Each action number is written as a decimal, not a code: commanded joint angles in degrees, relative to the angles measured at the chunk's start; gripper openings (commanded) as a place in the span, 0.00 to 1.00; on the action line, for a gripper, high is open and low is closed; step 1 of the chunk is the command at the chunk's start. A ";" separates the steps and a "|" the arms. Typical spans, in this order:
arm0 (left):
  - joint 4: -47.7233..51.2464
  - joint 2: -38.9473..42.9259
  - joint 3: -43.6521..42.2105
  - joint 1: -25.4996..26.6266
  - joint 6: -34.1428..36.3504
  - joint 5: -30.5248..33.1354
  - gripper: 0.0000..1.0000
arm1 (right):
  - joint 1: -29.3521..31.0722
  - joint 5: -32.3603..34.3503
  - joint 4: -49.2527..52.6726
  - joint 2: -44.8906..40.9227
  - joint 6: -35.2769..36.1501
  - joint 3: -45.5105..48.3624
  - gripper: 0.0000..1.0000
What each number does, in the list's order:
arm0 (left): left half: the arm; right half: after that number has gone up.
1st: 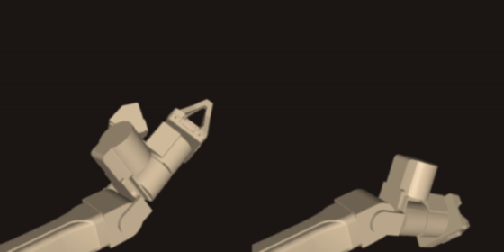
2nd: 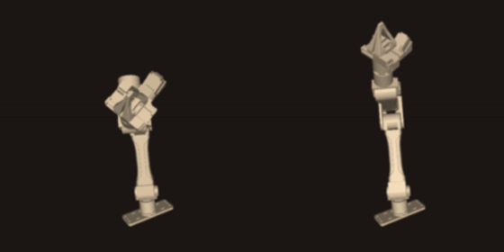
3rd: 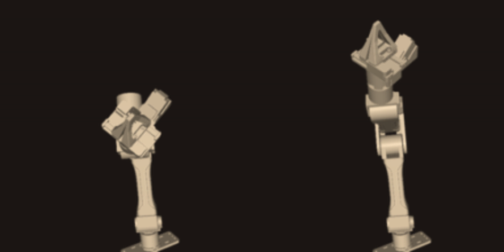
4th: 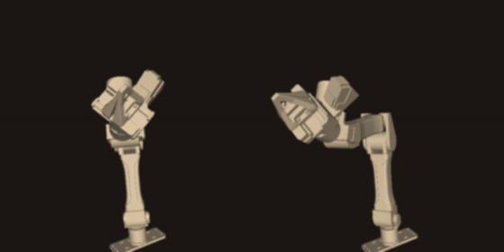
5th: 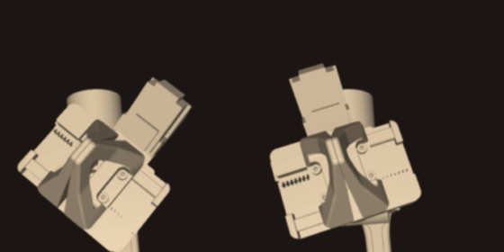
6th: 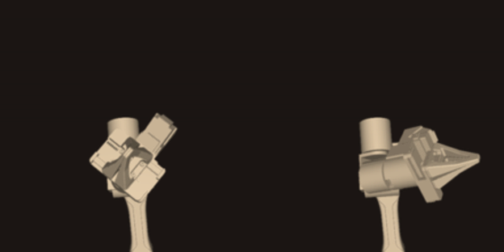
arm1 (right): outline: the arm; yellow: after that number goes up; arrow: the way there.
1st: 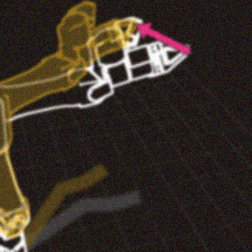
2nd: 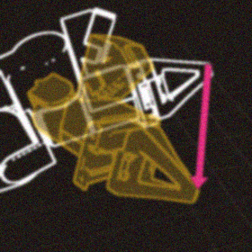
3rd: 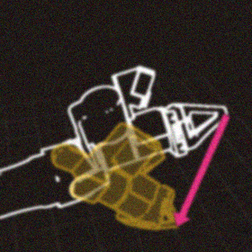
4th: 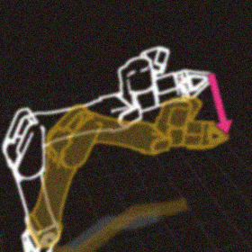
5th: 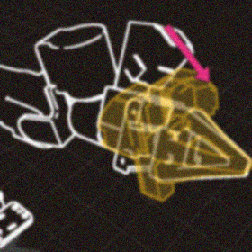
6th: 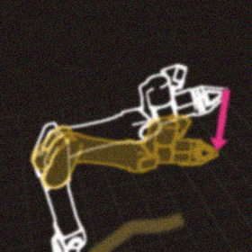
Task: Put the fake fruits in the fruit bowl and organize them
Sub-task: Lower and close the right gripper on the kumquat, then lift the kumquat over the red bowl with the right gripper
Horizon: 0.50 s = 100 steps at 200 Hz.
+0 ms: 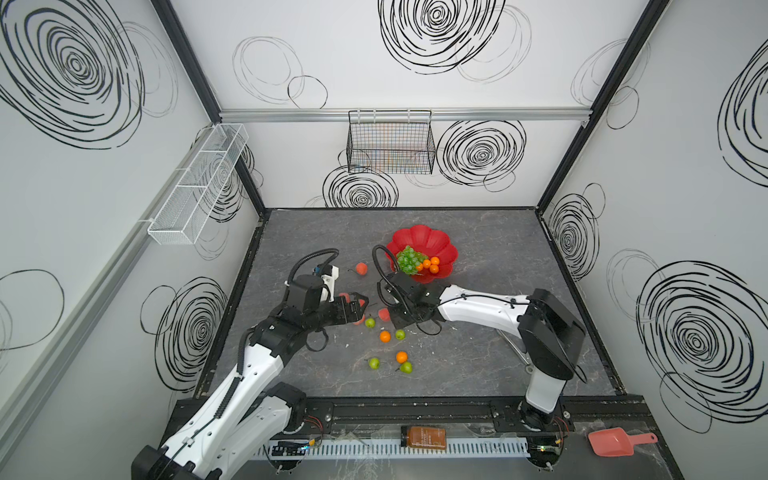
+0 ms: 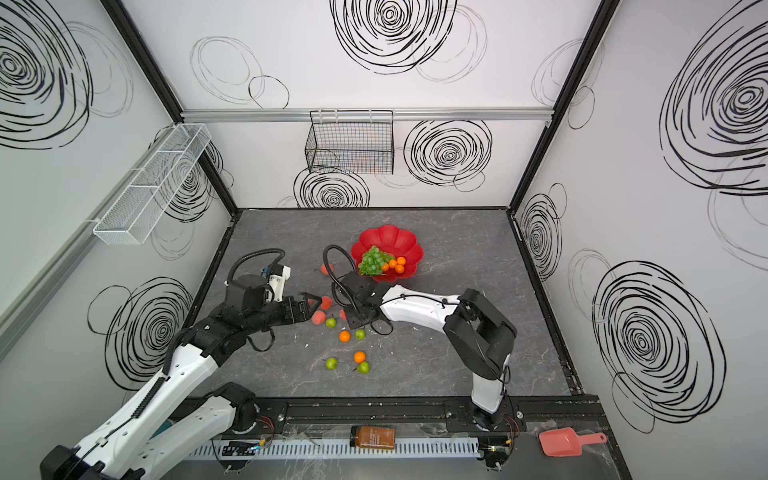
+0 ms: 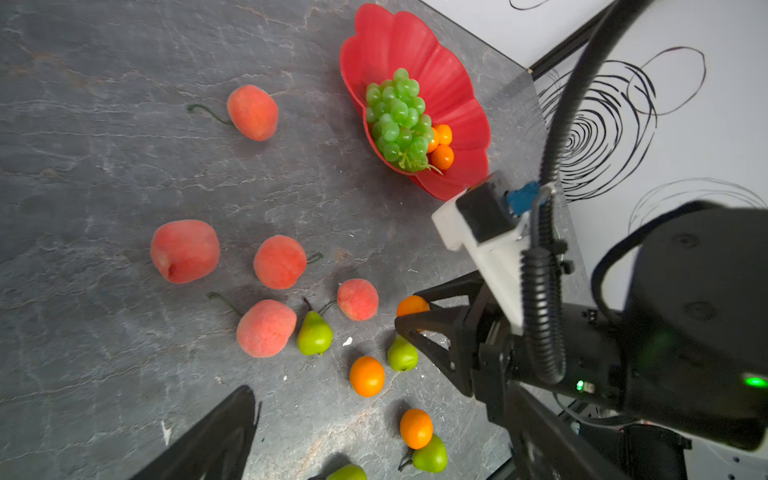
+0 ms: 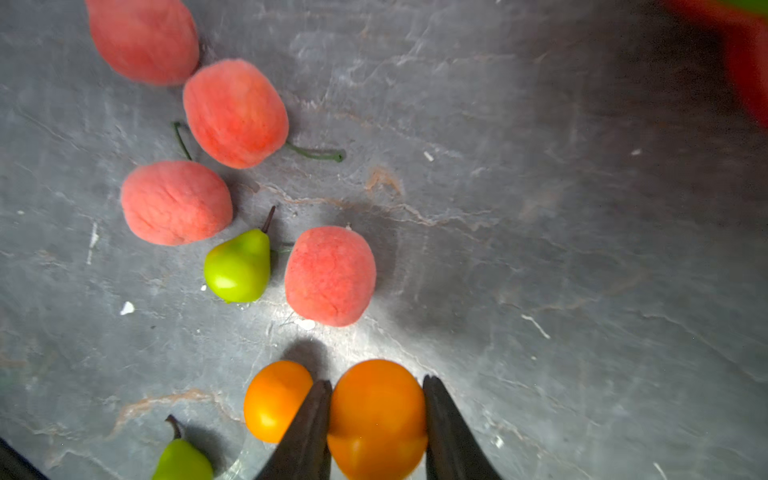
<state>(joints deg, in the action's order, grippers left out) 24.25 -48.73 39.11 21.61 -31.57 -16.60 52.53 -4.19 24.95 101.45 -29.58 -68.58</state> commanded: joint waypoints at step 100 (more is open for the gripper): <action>-14.27 -12.71 6.27 10.90 0.75 2.26 0.96 | -15.69 -0.03 0.58 -11.44 2.05 3.61 0.36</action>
<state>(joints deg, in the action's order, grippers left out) 16.12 -59.11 42.46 31.55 -31.55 -14.94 39.03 -4.69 24.14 90.74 -29.26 -63.66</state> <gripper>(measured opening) 0.961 0.360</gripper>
